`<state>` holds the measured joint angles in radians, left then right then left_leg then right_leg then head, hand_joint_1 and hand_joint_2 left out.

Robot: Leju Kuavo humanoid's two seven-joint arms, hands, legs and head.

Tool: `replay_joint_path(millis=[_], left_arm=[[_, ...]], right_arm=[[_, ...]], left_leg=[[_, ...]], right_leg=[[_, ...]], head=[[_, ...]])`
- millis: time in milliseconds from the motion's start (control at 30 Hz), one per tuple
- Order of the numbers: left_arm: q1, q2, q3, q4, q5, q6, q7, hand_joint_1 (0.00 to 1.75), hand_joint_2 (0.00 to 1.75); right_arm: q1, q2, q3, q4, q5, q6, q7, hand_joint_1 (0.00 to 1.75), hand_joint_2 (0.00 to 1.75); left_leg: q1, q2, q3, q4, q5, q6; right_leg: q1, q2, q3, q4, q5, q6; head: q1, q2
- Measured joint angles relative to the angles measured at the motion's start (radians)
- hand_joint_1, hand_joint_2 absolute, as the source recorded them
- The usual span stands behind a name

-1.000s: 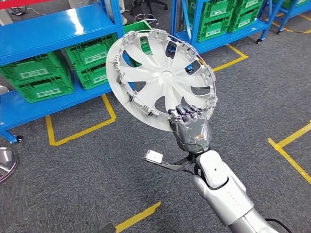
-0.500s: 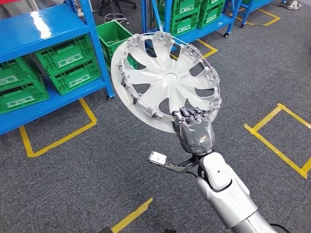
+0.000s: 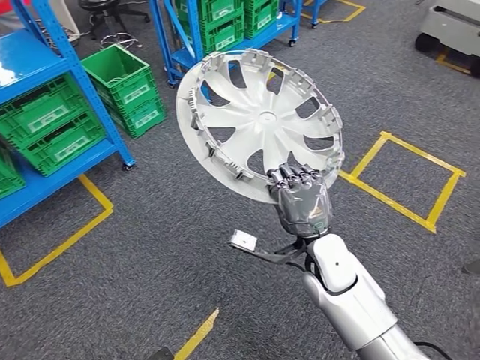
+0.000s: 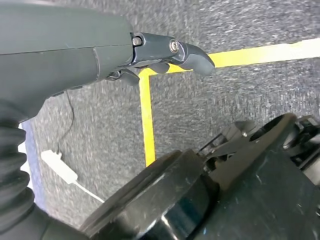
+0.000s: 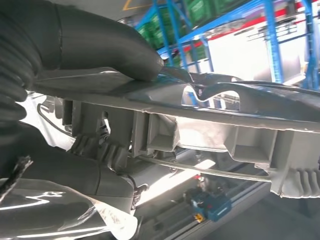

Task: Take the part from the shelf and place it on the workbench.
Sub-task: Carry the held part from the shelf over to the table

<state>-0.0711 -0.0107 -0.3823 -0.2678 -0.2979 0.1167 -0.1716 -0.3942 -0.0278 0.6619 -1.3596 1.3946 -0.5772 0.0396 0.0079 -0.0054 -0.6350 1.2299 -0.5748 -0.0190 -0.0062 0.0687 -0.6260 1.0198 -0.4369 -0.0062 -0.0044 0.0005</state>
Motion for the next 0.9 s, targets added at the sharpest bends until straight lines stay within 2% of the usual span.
replay_joint_path(millis=[67,100,133,167,200,233,267,333,367,400,433,467,500,533,600,633,667,733,800,867,900], left_arm=[[0.005,0.0,0.0,0.0,-0.001,0.0,0.002,0.0,1.75],[0.007,-0.001,-0.001,0.001,-0.002,0.0,0.003,0.0,1.75],[0.008,-0.001,-0.001,0.001,-0.002,0.0,0.004,0.0,1.75],[0.008,-0.001,-0.001,0.001,-0.002,0.0,0.003,0.0,1.75],[0.007,-0.003,-0.001,0.001,-0.003,0.0,0.002,0.0,1.75],[0.006,-0.003,-0.001,0.001,-0.003,0.0,0.001,0.0,1.75],[0.006,-0.004,-0.001,0.001,-0.004,0.0,0.0,0.0,1.75],[0.008,-0.005,-0.001,0.001,-0.007,0.0,-0.002,0.0,1.75],[0.009,-0.004,-0.001,0.002,-0.008,-0.001,-0.003,0.0,1.75],[0.01,-0.003,-0.001,0.002,-0.009,-0.002,-0.003,0.0,1.75],[0.01,-0.002,-0.001,0.002,-0.009,-0.002,-0.003,0.0,1.75],[0.01,-0.001,-0.001,0.002,-0.009,-0.003,-0.004,0.0,1.75],[0.009,-0.001,-0.001,0.002,-0.01,-0.004,-0.004,0.0,1.75],[0.008,-0.001,-0.001,0.002,-0.01,-0.005,-0.004,0.0,1.75],[0.008,0.0,-0.001,0.002,-0.01,-0.006,-0.005,0.0,1.75],[0.008,0.0,-0.001,0.002,-0.01,-0.006,-0.005,0.0,1.75],[0.008,0.0,-0.001,0.002,-0.01,-0.006,-0.005,0.0,1.75],[0.006,0.002,-0.001,0.002,-0.01,-0.006,-0.006,0.0,1.75],[0.004,0.003,-0.001,0.002,-0.01,-0.005,-0.006,0.0,1.75],[0.005,0.003,-0.001,0.002,-0.009,-0.004,-0.007,0.0,1.75],[0.004,0.004,-0.001,0.002,-0.009,-0.004,-0.008,0.0,1.75]], right_arm=[[-0.001,0.0,0.0,0.0,0.005,0.0,0.003,1.75,1.75],[-0.003,0.0,0.0,0.0,0.008,0.001,0.006,1.75,1.75],[-0.003,-0.001,-0.001,-0.001,0.013,0.001,0.009,1.75,1.75],[-0.003,-0.002,-0.001,-0.001,0.018,0.002,0.012,1.75,1.75],[-0.002,-0.003,-0.002,-0.002,0.025,0.002,0.015,1.75,1.75],[-0.001,-0.005,-0.002,-0.002,0.034,0.002,0.017,1.75,1.75],[-0.002,-0.007,-0.002,-0.003,0.047,0.001,0.02,1.75,1.75],[-0.005,-0.01,-0.001,-0.003,0.086,0.001,0.028,1.75,1.75],[-0.006,-0.013,-0.001,-0.003,0.107,0.0,0.034,1.75,1.75],[-0.008,-0.015,-0.001,-0.003,0.126,0.001,0.039,1.75,1.75],[-0.009,-0.021,0.0,-0.003,0.14,0.001,0.046,1.75,1.75],[-0.013,-0.028,0.001,-0.003,0.147,0.001,0.055,1.75,1.75],[-0.019,-0.037,0.003,-0.003,0.15,0.002,0.067,1.75,1.75],[-0.028,-0.047,0.007,-0.003,0.151,0.002,0.083,1.75,1.75],[-0.058,-0.069,0.023,-0.003,0.152,0.003,0.125,1.75,1.75],[-0.075,-0.081,0.035,-0.003,0.152,0.004,0.147,1.75,1.75],[-0.09,-0.094,0.048,-0.003,0.152,0.006,0.167,1.75,1.75],[-0.111,-0.119,0.07,-0.003,0.152,0.01,0.194,1.75,1.75],[-0.126,-0.139,0.09,-0.003,0.152,0.015,0.21,1.75,1.75],[-0.14,-0.152,0.113,-0.003,0.152,0.021,0.226,1.75,1.75],[-0.146,-0.159,0.126,-0.003,0.152,0.023,0.234,1.75,1.75]], left_leg=[[0.008,-0.046,0.05,-0.12,0.064,0.0],[0.011,-0.068,0.068,-0.164,0.075,0.001],[0.012,-0.083,0.075,-0.185,0.073,0.003],[0.011,-0.082,0.077,-0.192,0.068,0.005],[0.011,-0.07,0.078,-0.197,0.066,0.01],[0.012,-0.058,0.078,-0.199,0.07,0.015],[0.012,-0.044,0.078,-0.202,0.072,0.022],[0.01,-0.015,0.078,-0.205,0.075,0.033],[0.008,0.0,0.078,-0.204,0.074,0.036],[0.007,0.014,0.078,-0.204,0.073,0.037],[0.006,0.027,0.078,-0.204,0.073,0.038],[0.005,0.038,0.079,-0.204,0.072,0.038],[0.004,0.049,0.08,-0.204,0.071,0.038],[0.004,0.059,0.081,-0.204,0.069,0.036],[-0.003,0.076,0.081,-0.202,0.065,0.03],[-0.006,0.085,0.08,-0.202,0.064,0.026],[-0.008,0.094,0.08,-0.202,0.064,0.023],[-0.007,0.103,0.085,-0.201,0.059,0.016],[-0.004,0.071,0.071,-0.161,0.029,0.008],[-0.003,0.024,0.018,-0.046,-0.027,0.005],[-0.003,0.013,-0.013,0.016,-0.049,0.004]], right_leg=[[-0.001,0.028,-0.004,0.008,0.0,0.005],[-0.002,0.04,-0.01,0.013,0.001,0.01],[-0.003,0.052,-0.018,0.015,0.004,0.017],[-0.004,0.063,-0.025,0.015,0.009,0.024],[-0.006,0.073,-0.031,0.014,0.013,0.032],[-0.005,0.063,-0.039,0.017,0.012,0.037],[-0.004,0.037,-0.05,0.033,0.0,0.042],[0.0,-0.034,-0.097,0.128,-0.052,0.049],[-0.001,-0.054,-0.127,0.196,-0.083,0.052],[-0.003,-0.062,-0.153,0.256,-0.105,0.054],[-0.004,-0.065,-0.166,0.288,-0.111,0.055],[-0.004,-0.068,-0.16,0.283,-0.099,0.055],[-0.004,-0.072,-0.134,0.239,-0.073,0.053],[-0.003,-0.085,-0.096,0.17,-0.043,0.05],[0.007,-0.115,-0.029,0.052,-0.012,0.04],[0.011,-0.123,-0.015,0.026,-0.01,0.035],[0.015,-0.12,-0.011,0.019,-0.014,0.031],[0.012,-0.101,-0.01,0.011,-0.011,0.02],[0.007,-0.085,-0.004,0.002,-0.007,0.008],[0.004,-0.068,-0.001,-0.002,-0.005,0.001],[0.004,-0.058,-0.001,-0.001,-0.005,-0.001]], head=[[0.001,0.0],[0.0,0.0],[0.0,0.0],[0.0,0.0],[0.0,0.0],[0.001,0.0],[0.004,0.0],[0.012,0.0],[0.016,0.0],[0.016,0.0],[0.016,0.0],[0.017,0.0],[0.017,0.0],[0.017,0.0],[0.016,0.0],[0.015,0.0],[0.013,0.0],[0.012,0.0],[0.01,0.0],[0.006,0.0],[0.005,0.0]])
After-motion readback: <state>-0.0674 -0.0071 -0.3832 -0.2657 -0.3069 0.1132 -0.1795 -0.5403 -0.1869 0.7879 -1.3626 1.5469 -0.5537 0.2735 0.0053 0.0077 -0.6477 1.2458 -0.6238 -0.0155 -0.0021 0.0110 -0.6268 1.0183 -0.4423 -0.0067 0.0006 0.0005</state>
